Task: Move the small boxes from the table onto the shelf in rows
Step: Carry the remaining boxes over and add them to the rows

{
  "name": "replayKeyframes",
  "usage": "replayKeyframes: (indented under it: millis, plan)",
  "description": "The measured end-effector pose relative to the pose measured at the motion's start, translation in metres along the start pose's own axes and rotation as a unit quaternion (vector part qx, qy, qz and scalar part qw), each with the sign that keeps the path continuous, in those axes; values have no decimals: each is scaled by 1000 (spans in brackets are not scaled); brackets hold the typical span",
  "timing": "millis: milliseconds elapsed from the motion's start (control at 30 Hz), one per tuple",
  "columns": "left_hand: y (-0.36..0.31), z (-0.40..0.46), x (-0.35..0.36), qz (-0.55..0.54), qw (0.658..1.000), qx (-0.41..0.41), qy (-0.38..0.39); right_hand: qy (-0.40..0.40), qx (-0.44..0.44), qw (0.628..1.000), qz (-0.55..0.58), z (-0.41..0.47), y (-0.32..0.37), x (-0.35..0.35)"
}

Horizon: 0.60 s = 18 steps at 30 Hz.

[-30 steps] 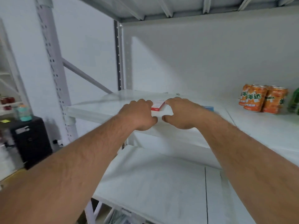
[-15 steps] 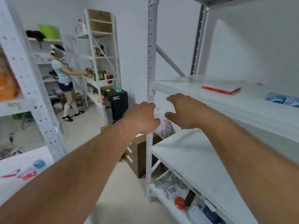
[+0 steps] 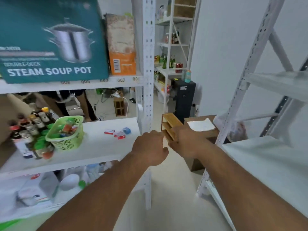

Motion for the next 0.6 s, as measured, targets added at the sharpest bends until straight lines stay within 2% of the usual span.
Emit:
replayKeyframes:
  millis: [300, 600]
  plan:
    - [160, -53, 54, -41, 991, -118, 52, 72, -36, 997, 16, 46, 106, 93]
    - [224, -43, 70, -72, 979, -180, 63, 96, -61, 993, 17, 104, 120, 118]
Point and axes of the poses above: each hand's wrist, its own z-axis towards the middle knuckle, its own x-axis out of the palm, y = z × x, the point moved 8 cm from there along z, towards the middle knuckle, and after that the axes turned 14 degrees about y, right-handed, at the moved point
